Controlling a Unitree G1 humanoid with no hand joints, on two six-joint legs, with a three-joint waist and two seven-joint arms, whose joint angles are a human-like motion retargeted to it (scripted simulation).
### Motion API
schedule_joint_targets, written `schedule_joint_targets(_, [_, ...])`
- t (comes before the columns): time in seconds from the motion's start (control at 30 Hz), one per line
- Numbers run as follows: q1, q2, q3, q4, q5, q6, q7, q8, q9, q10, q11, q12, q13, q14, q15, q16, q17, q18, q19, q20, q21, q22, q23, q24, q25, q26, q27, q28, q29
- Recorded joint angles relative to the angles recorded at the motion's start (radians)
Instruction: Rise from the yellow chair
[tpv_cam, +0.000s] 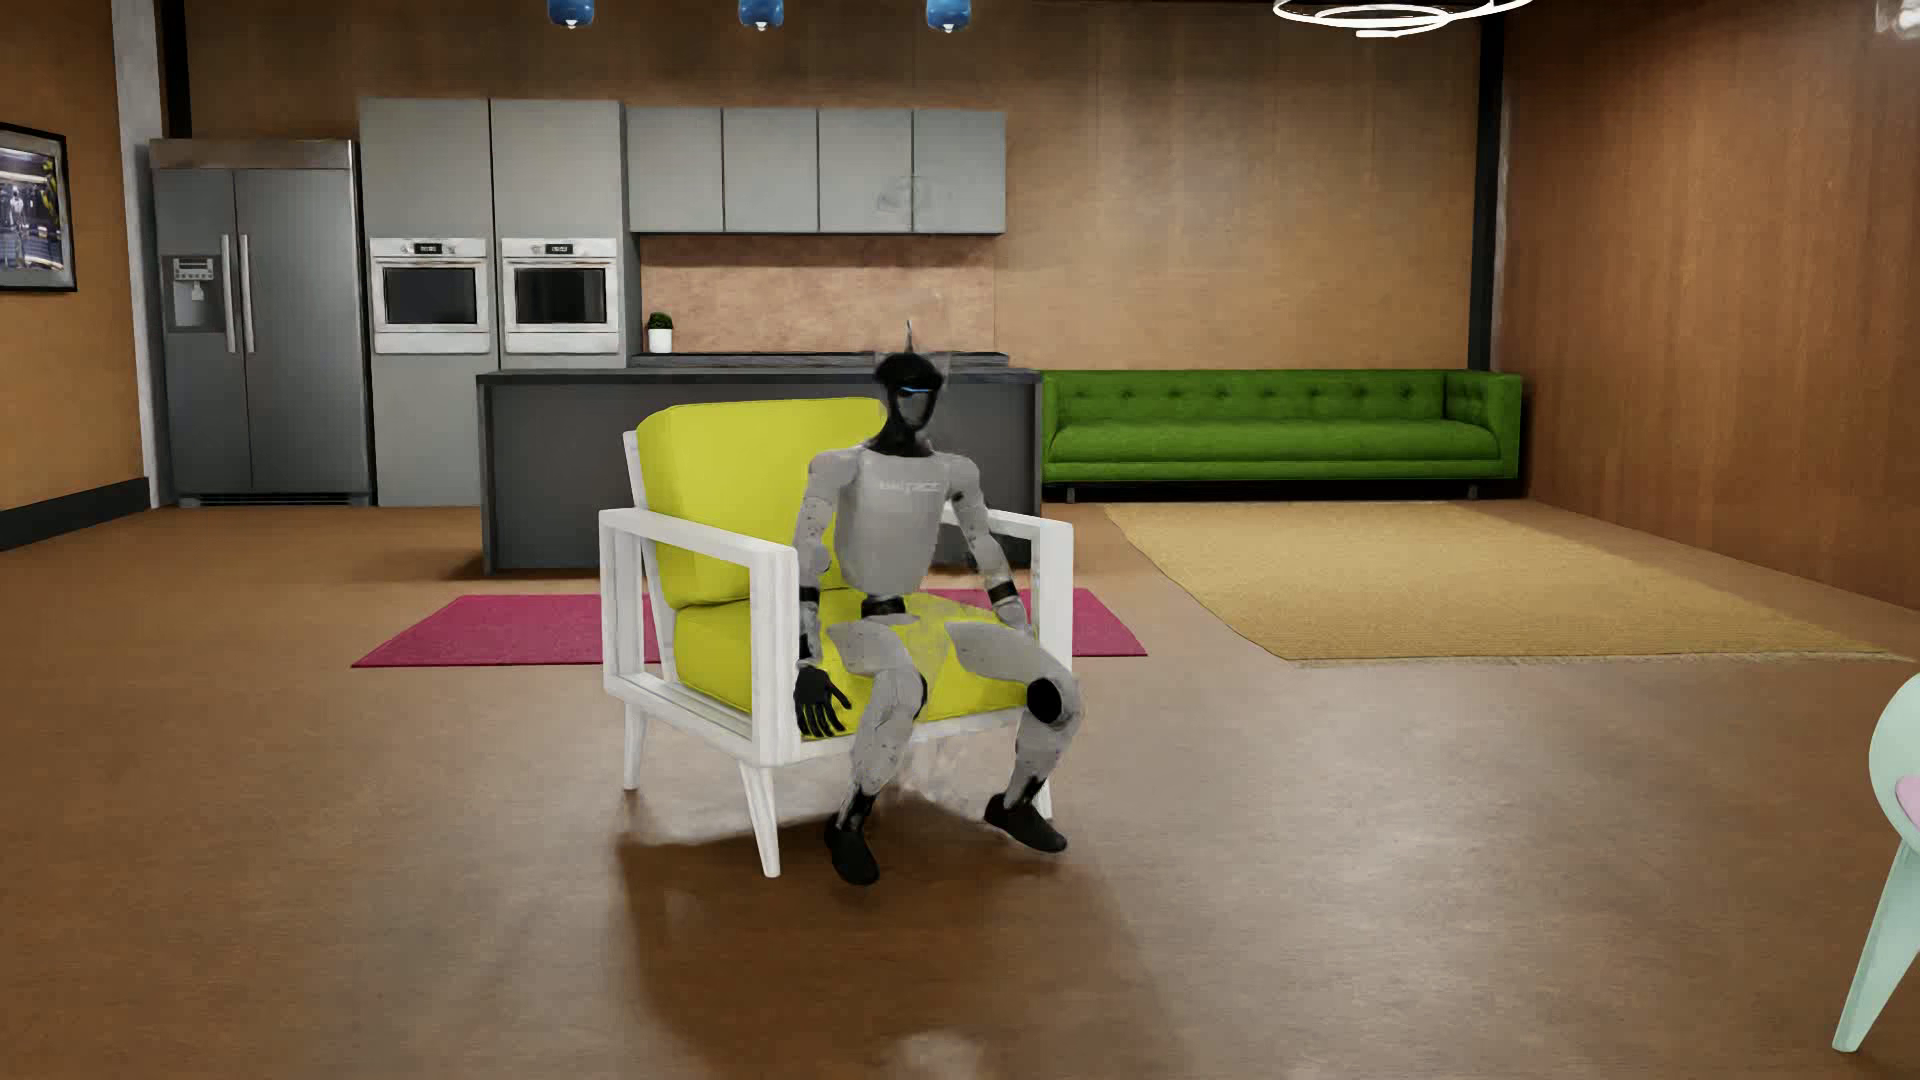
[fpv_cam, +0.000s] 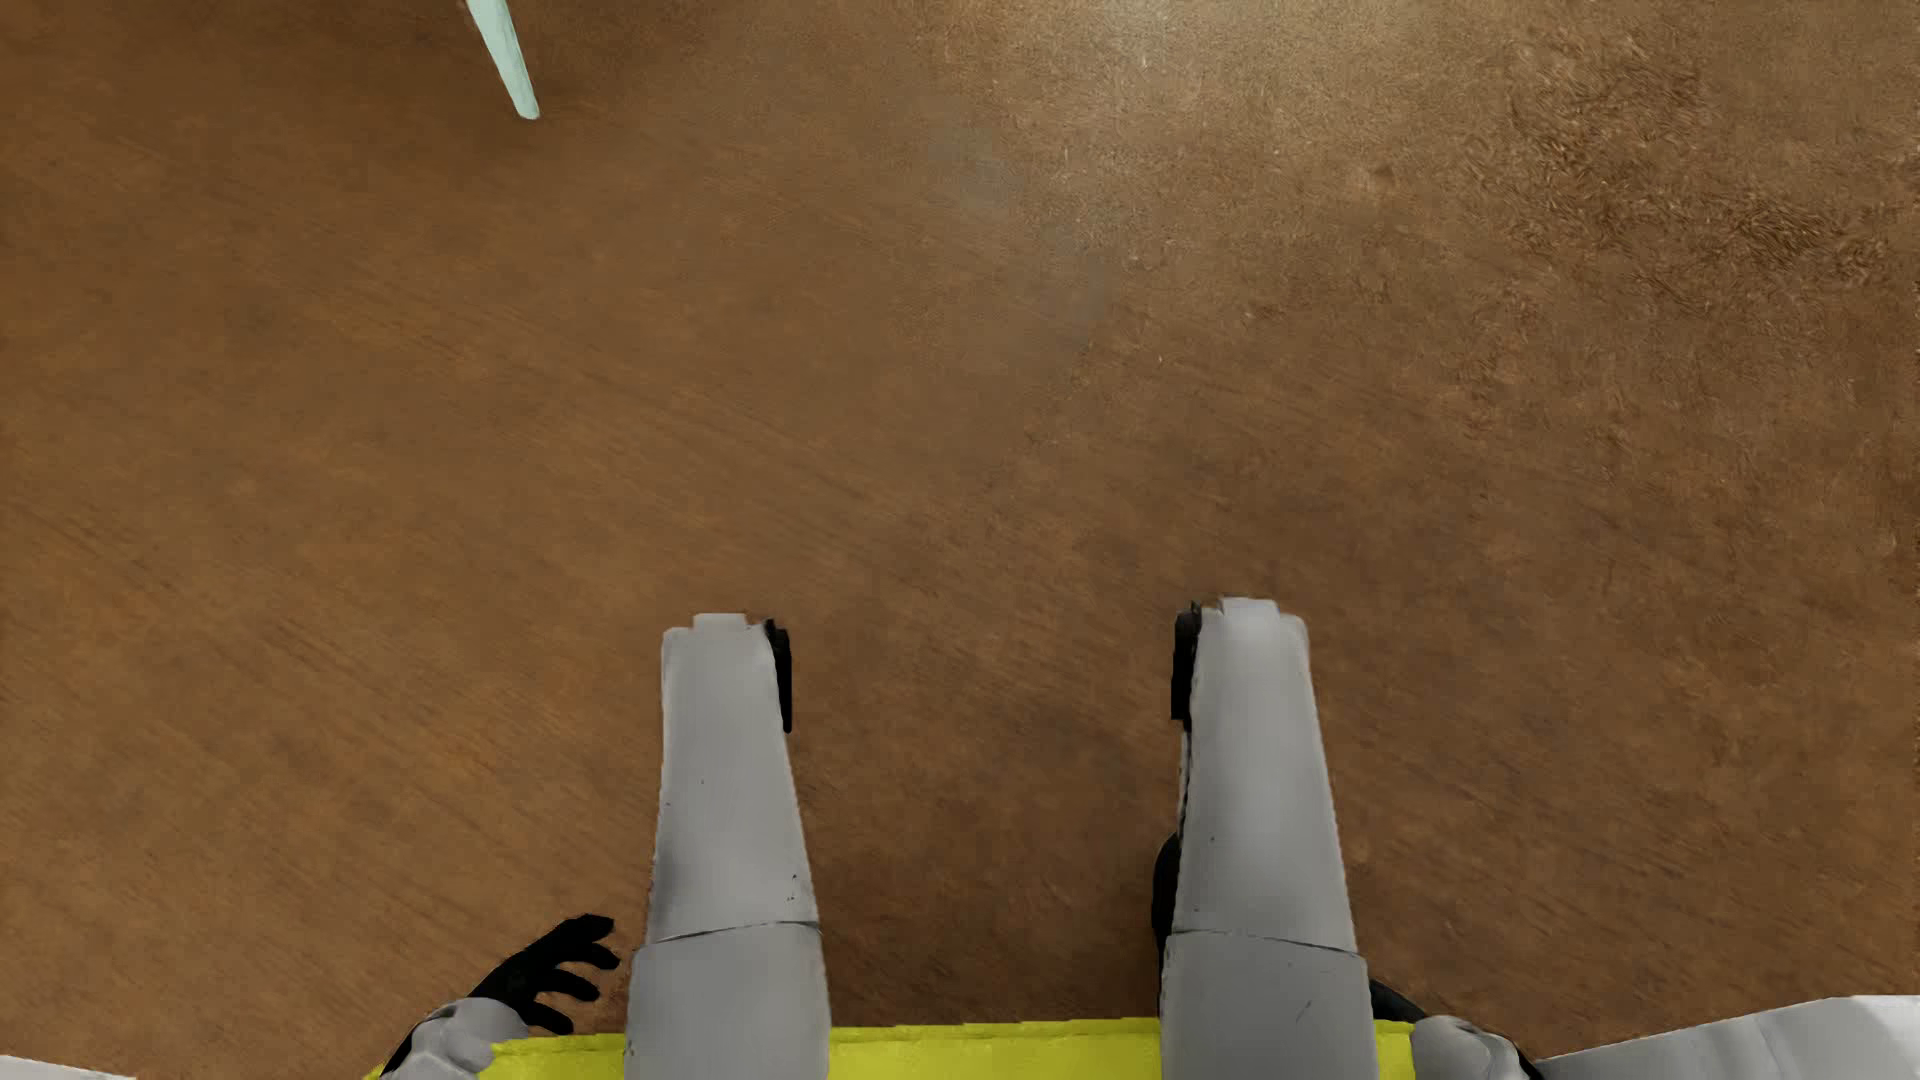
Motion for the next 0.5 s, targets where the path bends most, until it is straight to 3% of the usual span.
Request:
schedule_joint_targets(0.03, [0.002, 0.002, 0.0, -0.001, -0.003, -0.001, 0.001, -0.001, -0.001, -0.001, 0.001, 0.03, 0.026, -0.001, -0.001, -0.002, 0.017, 0.001, 0.0, 0.002, 0.011, 0.05, 0.023, 0.06, -0.067, -0.014, -0.016, -0.089, 0.062])
schedule_joint_targets(0.07, [0.004, 0.004, 0.0, 0.001, -0.004, -0.001, 0.001, -0.001, -0.002, -0.001, 0.001, 0.079, 0.061, -0.001, 0.0, -0.004, 0.031, 0.002, 0.001, 0.012, 0.005, 0.057, 0.032, 0.114, -0.081, -0.036, -0.022, -0.146, 0.084])
schedule_joint_targets(0.1, [0.005, 0.005, -0.001, 0.003, -0.006, -0.002, 0.003, -0.001, 0.0, -0.001, 0.0, 0.132, 0.098, -0.002, 0.0, -0.007, 0.04, 0.003, 0.002, 0.031, -0.014, 0.047, 0.032, 0.138, -0.053, -0.049, -0.016, -0.159, 0.058])
schedule_joint_targets(0.13, [0.008, 0.007, -0.001, 0.006, -0.007, -0.003, 0.005, -0.003, 0.005, -0.001, 0.0, 0.183, 0.132, -0.003, 0.003, -0.014, 0.043, 0.004, 0.001, 0.046, -0.037, 0.029, 0.023, 0.127, 0.019, -0.041, 0.015, -0.157, 0.017])
schedule_joint_targets(0.17, [0.011, 0.009, -0.002, 0.006, -0.01, -0.003, 0.007, -0.004, 0.012, -0.002, -0.001, 0.222, 0.156, -0.003, 0.004, -0.023, 0.039, 0.003, 0.001, 0.066, -0.062, 0.017, 0.002, 0.106, 0.055, -0.048, 0.009, -0.146, -0.007])
schedule_joint_targets(0.23, [0.011, 0.01, -0.002, 0.009, -0.016, 0.0, 0.005, -0.003, 0.022, -0.002, -0.004, 0.277, 0.173, -0.004, 0.01, -0.04, 0.017, 0.003, 0.011, 0.096, -0.073, -0.02, -0.061, 0.085, 0.044, -0.058, -0.02, -0.135, -0.004])
schedule_joint_targets(0.3, [0.006, 0.008, 0.001, 0.01, -0.021, 0.001, 0.002, -0.003, 0.029, -0.001, -0.004, 0.296, 0.183, -0.001, 0.014, -0.039, -0.008, 0.002, 0.018, 0.118, -0.086, -0.083, -0.13, 0.045, 0.09, -0.058, -0.026, -0.13, -0.022])
schedule_joint_targets(0.43, [-0.021, -0.017, 0.004, 0.002, -0.028, 0.001, -0.004, 0.005, 0.047, 0.001, 0.002, 0.313, 0.226, 0.007, 0.015, 0.07, -0.094, -0.003, 0.025, 0.124, -0.157, -0.546, -0.564, -0.061, 0.269, -0.076, -0.054, 0.118, -0.253])
schedule_joint_targets(0.5, [-0.036, -0.034, 0.004, 0.0, -0.03, 0.008, -0.006, 0.013, 0.063, 0.002, 0.005, 0.25, 0.193, 0.008, 0.017, 0.136, -0.163, -0.009, 0.032, 0.082, -0.158, -0.792, -0.82, -0.029, 0.288, -0.13, -0.116, 0.279, -0.377])
